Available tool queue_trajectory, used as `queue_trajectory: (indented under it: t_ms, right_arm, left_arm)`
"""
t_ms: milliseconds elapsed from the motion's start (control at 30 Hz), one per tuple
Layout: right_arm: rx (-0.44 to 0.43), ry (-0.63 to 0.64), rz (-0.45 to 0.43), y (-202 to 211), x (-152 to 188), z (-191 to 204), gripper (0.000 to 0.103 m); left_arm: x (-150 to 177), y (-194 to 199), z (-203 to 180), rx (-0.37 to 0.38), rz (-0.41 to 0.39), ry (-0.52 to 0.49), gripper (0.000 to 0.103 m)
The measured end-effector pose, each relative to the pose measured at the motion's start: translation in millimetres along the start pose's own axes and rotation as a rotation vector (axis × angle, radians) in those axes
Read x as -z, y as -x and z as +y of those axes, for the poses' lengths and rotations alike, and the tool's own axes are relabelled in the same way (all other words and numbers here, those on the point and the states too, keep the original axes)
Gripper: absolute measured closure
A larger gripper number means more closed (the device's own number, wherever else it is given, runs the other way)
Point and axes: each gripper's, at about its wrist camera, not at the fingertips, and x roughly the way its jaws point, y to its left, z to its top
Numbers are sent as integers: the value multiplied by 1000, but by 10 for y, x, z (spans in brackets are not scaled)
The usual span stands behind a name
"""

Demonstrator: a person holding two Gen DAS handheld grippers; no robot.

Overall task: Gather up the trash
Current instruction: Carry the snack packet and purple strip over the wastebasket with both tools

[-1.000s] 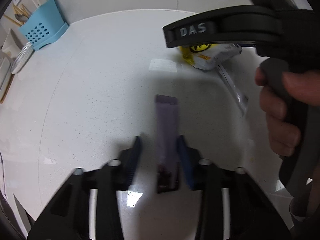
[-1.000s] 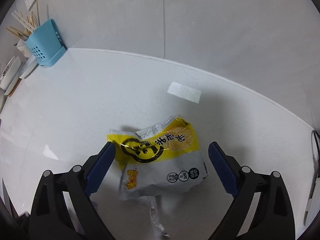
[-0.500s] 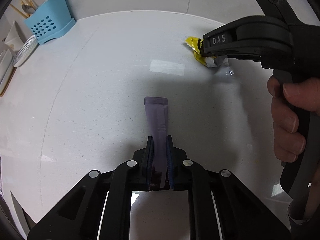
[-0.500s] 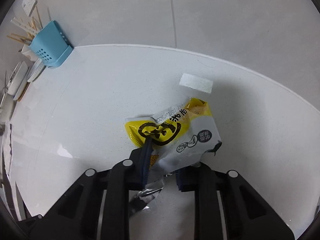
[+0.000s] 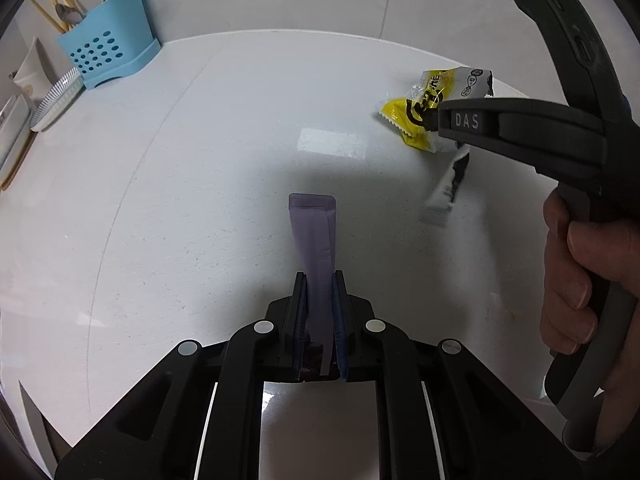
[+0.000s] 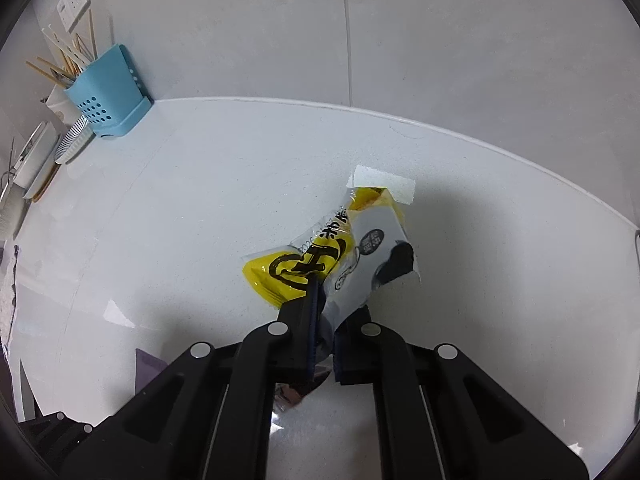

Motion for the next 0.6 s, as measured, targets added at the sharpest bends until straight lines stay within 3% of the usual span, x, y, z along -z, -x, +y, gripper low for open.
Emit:
queue_trajectory:
  t_ms: [233,600]
  right_arm:
    - [-1,-6,-66,327,227,129,98]
    - [14,-22,-131,846,865,346,98]
  left_arm:
    - [147,215,32,7,-43,-17,91]
    - [485,516,310,14,-80,-20,91]
